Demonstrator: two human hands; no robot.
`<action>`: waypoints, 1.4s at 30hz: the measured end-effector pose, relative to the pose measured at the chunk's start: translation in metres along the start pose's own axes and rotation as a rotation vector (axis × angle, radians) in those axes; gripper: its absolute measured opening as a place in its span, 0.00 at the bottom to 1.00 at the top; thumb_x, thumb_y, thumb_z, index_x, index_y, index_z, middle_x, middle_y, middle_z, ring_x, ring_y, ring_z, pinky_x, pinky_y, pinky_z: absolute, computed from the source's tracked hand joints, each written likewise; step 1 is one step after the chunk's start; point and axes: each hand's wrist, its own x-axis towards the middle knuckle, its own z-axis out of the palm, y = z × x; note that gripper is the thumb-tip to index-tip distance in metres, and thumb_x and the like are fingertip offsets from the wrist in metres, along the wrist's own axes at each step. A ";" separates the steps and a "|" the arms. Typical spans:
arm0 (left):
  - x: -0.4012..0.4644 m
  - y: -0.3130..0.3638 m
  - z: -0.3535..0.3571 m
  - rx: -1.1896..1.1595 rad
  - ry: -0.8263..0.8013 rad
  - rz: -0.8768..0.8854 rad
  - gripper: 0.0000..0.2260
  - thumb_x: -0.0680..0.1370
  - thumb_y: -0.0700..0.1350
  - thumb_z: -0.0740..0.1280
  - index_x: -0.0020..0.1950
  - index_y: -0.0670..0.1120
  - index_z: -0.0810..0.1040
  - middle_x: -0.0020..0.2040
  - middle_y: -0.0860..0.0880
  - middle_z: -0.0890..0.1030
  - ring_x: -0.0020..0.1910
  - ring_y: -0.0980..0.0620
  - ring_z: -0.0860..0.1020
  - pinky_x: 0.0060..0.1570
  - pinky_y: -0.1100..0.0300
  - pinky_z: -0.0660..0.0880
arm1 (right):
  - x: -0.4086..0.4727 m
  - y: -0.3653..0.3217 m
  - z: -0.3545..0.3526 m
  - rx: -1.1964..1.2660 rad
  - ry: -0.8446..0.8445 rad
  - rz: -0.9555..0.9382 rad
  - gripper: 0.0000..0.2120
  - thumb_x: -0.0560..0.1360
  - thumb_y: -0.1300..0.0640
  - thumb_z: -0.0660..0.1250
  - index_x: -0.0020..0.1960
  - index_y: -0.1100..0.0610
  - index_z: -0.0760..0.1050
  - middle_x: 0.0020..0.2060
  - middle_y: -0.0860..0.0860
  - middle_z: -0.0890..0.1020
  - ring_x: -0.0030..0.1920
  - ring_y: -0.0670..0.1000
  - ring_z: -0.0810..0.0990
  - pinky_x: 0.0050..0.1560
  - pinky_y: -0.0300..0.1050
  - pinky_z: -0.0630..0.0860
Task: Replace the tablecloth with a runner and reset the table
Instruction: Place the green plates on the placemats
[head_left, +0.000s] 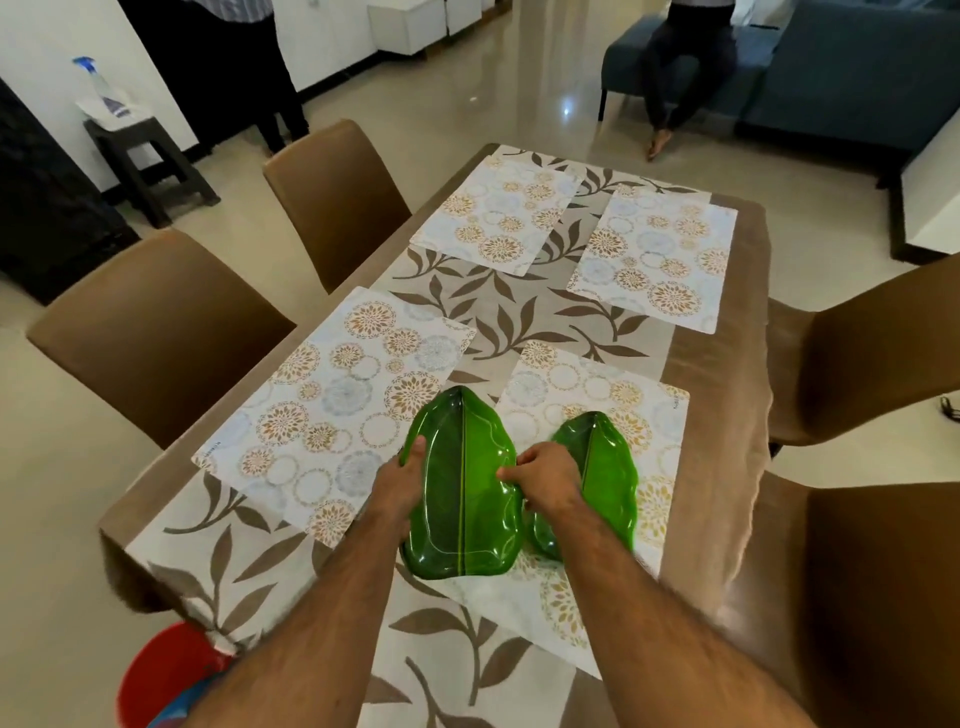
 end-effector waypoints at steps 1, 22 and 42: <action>0.008 0.001 -0.005 -0.006 -0.010 -0.001 0.27 0.77 0.65 0.61 0.62 0.43 0.77 0.52 0.40 0.83 0.51 0.39 0.82 0.53 0.39 0.79 | 0.000 -0.006 0.003 -0.002 0.011 0.006 0.11 0.68 0.53 0.78 0.40 0.57 0.78 0.35 0.52 0.82 0.35 0.51 0.82 0.42 0.50 0.83; 0.072 0.046 -0.149 0.154 0.319 0.187 0.26 0.82 0.59 0.57 0.66 0.39 0.74 0.59 0.37 0.79 0.59 0.36 0.76 0.60 0.43 0.74 | 0.039 -0.086 0.068 0.668 0.021 0.181 0.06 0.73 0.66 0.72 0.44 0.64 0.75 0.45 0.64 0.83 0.42 0.60 0.82 0.35 0.49 0.79; 0.127 0.060 -0.235 0.086 0.459 0.210 0.16 0.83 0.54 0.59 0.53 0.42 0.78 0.45 0.42 0.79 0.45 0.44 0.77 0.47 0.53 0.73 | 0.100 -0.135 0.174 0.440 -0.087 0.194 0.02 0.77 0.58 0.67 0.47 0.57 0.78 0.47 0.56 0.83 0.45 0.55 0.84 0.49 0.54 0.83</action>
